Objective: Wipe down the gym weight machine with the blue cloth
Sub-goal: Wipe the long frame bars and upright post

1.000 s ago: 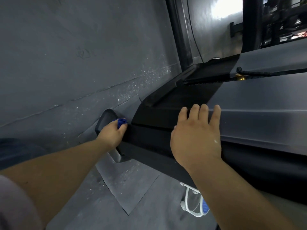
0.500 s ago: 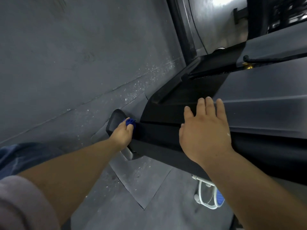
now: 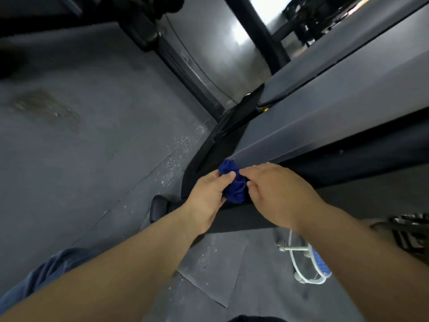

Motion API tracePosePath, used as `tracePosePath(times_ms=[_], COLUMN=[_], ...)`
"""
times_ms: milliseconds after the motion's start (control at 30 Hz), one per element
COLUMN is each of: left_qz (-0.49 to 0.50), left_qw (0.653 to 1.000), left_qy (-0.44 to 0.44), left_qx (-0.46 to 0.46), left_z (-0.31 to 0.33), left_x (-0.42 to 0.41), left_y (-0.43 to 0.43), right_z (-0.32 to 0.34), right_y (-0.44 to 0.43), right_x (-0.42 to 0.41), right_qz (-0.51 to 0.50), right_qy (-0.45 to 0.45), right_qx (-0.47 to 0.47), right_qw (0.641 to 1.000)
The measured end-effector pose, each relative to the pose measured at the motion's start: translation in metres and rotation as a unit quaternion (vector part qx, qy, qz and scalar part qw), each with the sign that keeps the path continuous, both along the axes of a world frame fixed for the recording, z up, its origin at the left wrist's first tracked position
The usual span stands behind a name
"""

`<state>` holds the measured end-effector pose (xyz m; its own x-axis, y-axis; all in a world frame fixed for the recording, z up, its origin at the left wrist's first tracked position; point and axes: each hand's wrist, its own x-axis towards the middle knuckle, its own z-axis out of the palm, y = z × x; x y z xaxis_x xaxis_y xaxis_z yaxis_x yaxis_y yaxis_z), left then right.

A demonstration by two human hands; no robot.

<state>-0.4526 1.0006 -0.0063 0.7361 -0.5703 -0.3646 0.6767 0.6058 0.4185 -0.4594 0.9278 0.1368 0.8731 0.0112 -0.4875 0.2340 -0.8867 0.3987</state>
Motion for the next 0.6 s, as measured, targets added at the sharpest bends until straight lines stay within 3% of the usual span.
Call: tracePosePath(times_ms=[133,200,267,367,433,533,600], left_qz=[0.04,0.071,0.08,0.045,-0.01,-0.12,-0.132], left_qw=[0.997,0.993,0.984,0.956,0.924,0.848,0.838], left_qy=[-0.039,-0.075,-0.152,-0.286,-0.377,-0.514,-0.527], left_qx=[0.054,0.057,0.04,0.054,0.066,0.058,0.049], left_z=[0.059,0.088,0.117,0.157,0.179,0.213,0.239], left_x=[-0.01,-0.018,-0.03,-0.048,-0.051,-0.051,-0.045], left_y=[0.017,0.025,0.026,0.023,0.019,0.016,0.016], right_z=[0.033,0.046,0.059,0.074,0.081,0.099,0.118], right_y=[0.0,0.0,-0.001,-0.002,-0.002,-0.006,-0.016], right_x=[-0.033,-0.052,-0.074,-0.106,-0.123,-0.14,-0.145], right_qz=[-0.108,-0.175,-0.245,-0.32,-0.307,-0.274,-0.237], right_qy=[-0.117,-0.17,-0.227,-0.297,-0.365,-0.501,-0.598], right_qx=[0.198,0.306,0.447,0.647,0.707,0.696,0.632], right_qw=[0.967,0.92,0.83,0.625,0.521,0.434,0.433])
